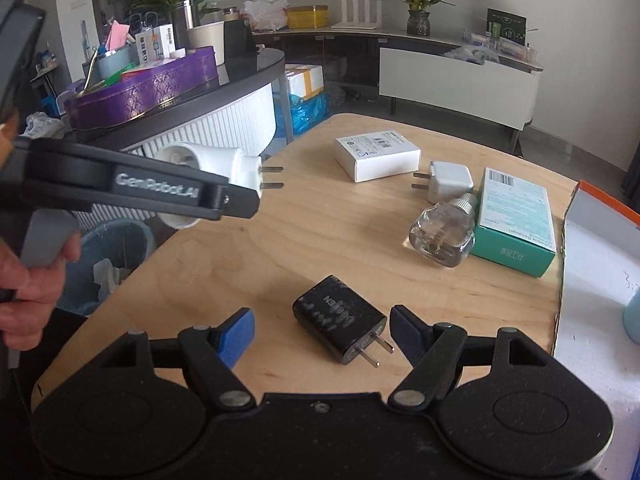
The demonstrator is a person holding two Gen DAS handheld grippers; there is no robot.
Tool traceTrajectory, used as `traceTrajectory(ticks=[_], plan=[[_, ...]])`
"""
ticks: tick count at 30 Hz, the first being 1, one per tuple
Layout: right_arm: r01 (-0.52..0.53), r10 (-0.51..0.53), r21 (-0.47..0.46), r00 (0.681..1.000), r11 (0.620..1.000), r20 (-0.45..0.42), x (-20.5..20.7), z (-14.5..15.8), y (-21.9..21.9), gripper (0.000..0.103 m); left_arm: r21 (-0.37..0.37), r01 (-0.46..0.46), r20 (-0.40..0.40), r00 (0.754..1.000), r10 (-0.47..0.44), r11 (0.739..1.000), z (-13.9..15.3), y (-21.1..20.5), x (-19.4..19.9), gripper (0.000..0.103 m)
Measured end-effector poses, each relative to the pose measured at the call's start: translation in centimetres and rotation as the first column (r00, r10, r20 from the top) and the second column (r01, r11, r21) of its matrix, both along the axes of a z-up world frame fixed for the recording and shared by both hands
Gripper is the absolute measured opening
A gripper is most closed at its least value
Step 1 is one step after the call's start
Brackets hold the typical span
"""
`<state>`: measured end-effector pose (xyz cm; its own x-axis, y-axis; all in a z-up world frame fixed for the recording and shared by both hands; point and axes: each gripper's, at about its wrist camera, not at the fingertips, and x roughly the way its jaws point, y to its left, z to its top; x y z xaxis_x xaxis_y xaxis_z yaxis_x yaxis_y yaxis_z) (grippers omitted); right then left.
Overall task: Organize rigid objects
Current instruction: 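Grasp the white lamp socket adapter with the left gripper while the right gripper grasps the black charger, then carry the lamp socket with the left gripper while the right gripper carries the black charger toward the box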
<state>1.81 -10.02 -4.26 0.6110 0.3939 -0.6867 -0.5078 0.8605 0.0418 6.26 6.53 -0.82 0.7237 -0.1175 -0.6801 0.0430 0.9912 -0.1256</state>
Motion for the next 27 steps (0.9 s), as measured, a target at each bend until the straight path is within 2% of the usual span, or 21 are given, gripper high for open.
traceTrajectory(ticks=[6, 7, 8, 12, 16, 27], plan=[[-0.036, 0.036, -0.009, 0.999, 0.999, 0.009, 1.6, -0.9, 0.2, 0.081, -0.016, -0.021, 0.002, 1.000, 0.022, 1.000, -0.2, 0.8, -1.6, 0.065], [-0.052, 0.052, -0.008, 0.999, 0.999, -0.007, 1.9, -1.1, 0.1, 0.078, -0.020, -0.030, 0.005, 1.000, 0.030, 0.999, -0.2, 1.1, -1.9, 0.065], [-0.055, 0.055, -0.022, 0.998, 0.998, -0.024, 2.2, -1.2, 0.2, 0.068, -0.023, -0.038, 0.008, 0.999, 0.038, 0.999, -0.2, 1.2, -2.1, 0.065], [-0.013, 0.012, -0.047, 1.000, 0.999, -0.023, 2.0, -1.0, 0.4, 0.067, -0.026, -0.047, 0.014, 0.999, 0.047, 0.999, -0.2, 1.5, -2.7, 0.065], [0.036, -0.036, -0.012, 0.999, 0.999, -0.008, 0.7, -0.7, 0.0, 0.067, -0.024, -0.044, 0.018, 0.999, 0.045, 0.999, -0.2, 1.3, -3.3, 0.065], [0.164, -0.167, 0.065, 0.985, 0.984, 0.052, -2.6, 4.0, -2.1, 0.067, -0.020, -0.034, 0.042, 0.999, 0.034, 0.999, 1.1, -0.9, -5.3, 0.065]])
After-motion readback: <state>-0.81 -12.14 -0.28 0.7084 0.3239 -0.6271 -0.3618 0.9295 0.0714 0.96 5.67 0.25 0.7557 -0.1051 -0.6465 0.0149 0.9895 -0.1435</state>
